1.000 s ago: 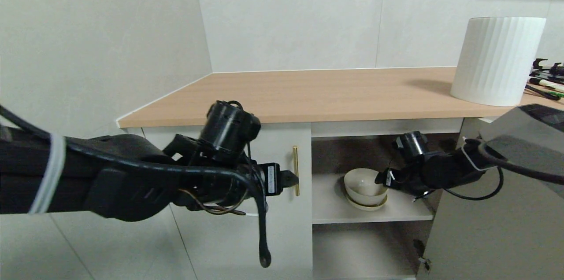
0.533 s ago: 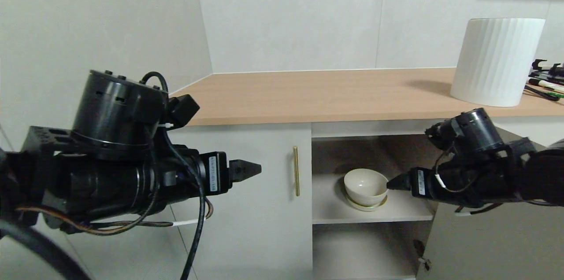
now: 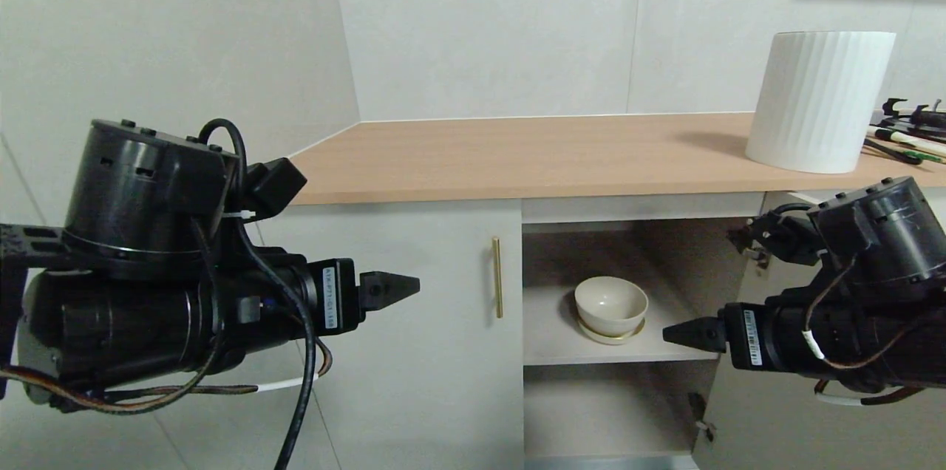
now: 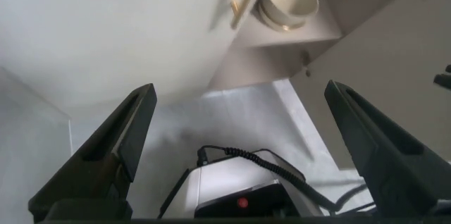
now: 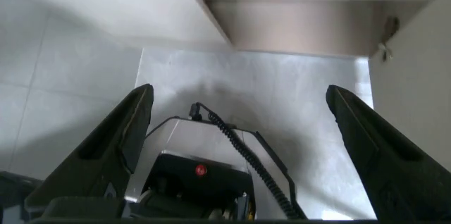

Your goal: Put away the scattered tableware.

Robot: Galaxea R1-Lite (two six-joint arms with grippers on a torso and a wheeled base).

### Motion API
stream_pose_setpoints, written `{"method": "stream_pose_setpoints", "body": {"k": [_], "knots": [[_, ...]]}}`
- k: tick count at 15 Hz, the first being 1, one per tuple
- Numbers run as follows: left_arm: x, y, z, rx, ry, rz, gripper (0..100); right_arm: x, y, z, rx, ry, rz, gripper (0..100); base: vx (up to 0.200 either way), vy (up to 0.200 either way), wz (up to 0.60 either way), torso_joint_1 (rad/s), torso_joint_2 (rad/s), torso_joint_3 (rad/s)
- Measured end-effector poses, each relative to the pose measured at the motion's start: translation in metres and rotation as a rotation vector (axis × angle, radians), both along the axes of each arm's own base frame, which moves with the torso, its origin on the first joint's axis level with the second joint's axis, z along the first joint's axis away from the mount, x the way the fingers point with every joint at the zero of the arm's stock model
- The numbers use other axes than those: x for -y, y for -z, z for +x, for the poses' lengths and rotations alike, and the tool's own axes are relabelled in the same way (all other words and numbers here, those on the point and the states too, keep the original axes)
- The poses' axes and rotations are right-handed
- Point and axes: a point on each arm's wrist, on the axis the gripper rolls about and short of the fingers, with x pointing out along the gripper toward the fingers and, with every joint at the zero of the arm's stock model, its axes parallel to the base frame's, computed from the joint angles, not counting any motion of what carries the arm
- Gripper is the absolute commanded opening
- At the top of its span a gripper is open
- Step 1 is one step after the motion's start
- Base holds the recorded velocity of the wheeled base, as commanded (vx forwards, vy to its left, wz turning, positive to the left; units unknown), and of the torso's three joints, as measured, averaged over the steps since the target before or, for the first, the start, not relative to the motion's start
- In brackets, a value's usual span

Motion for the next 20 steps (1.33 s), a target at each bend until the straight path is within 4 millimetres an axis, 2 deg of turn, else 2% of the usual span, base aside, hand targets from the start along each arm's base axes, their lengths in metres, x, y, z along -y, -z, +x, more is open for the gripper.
{"method": "stream_pose_setpoints", "body": {"k": [10,20], "knots": [[0.001,0.003,0.002,-0.011,-0.001,0.006,100,0.002,0.001,-0.003,0.0,0.004,-0.009,100,-0.2,0.0,0.0,0.001,0.0,0.003],[0.0,0.001,0.001,-0.004,-0.003,0.006,100,0.011,-0.006,-0.019,0.021,0.01,-0.013,100,0.0,0.0,0.0,0.0,0.0,0.0]]}}
